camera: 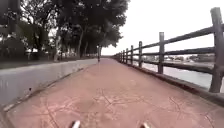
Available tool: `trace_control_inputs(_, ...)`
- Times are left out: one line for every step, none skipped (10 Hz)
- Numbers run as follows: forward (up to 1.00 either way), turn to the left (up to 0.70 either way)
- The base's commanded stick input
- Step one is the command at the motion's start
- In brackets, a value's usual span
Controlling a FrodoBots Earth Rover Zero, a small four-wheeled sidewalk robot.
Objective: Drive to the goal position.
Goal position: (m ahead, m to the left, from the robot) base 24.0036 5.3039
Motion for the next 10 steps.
trace_control_inputs(0.7,-0.27)
trace_control_inputs(0.7,-0.32)
trace_control_inputs(0.7,-0.14)
trace_control_inputs(0.7,0.0)
trace_control_inputs(0.7,0.0)
trace_control_inputs(0.7,0.0)
trace_control_inputs(0.7,0.0)
trace_control_inputs(0.7,0.0)
trace_control_inputs(0.7,0.0)
trace_control_inputs(0.7,0.0)
